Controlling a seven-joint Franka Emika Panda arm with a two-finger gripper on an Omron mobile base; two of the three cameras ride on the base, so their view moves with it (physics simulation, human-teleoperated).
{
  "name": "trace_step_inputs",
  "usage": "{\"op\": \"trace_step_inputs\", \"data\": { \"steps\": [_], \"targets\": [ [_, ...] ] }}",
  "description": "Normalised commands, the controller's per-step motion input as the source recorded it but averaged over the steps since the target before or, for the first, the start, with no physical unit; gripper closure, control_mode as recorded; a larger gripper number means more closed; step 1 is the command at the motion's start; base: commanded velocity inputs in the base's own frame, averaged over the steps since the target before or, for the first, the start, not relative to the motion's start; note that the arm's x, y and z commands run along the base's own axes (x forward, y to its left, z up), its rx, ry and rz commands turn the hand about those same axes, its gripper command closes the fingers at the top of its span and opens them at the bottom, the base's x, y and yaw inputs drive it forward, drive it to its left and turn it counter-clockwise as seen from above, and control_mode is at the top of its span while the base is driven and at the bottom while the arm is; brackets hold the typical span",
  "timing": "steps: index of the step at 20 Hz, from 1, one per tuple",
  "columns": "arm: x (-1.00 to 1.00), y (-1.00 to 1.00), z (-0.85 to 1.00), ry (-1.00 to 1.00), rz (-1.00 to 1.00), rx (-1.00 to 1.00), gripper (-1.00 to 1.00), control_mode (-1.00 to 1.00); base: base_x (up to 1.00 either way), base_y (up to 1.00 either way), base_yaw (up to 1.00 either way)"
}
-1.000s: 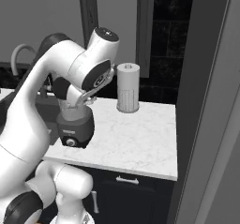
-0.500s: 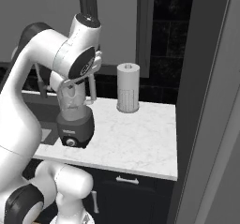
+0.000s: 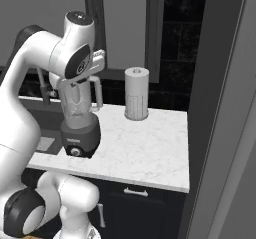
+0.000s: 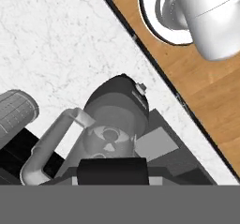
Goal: Close the lid blender by securely placing the lid on top.
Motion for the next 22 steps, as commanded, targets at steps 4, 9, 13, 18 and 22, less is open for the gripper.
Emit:
{"op": "trace_step_inputs", "data": {
  "steps": [4,9,13,18,22],
  "targets": [
    [0.45,0.36,0.0,0.02,-0.13,0.0,1.0,-1.0,0.0,0.0,0.0],
    [0.45,0.34,0.0,0.02,-0.1,0.0,1.0,-1.0,0.0,0.0,0.0],
    [0.46,0.22,0.0,0.02,-0.11,0.0,1.0,-1.0,0.0,0.0,0.0],
    [0.43,0.07,0.0,0.01,-0.11,0.0,1.0,-1.0,0.0,0.0,0.0],
    [0.41,0.07,0.0,0.01,-0.12,0.0,1.0,-1.0,0.0,0.0,0.0]
  ]
}}
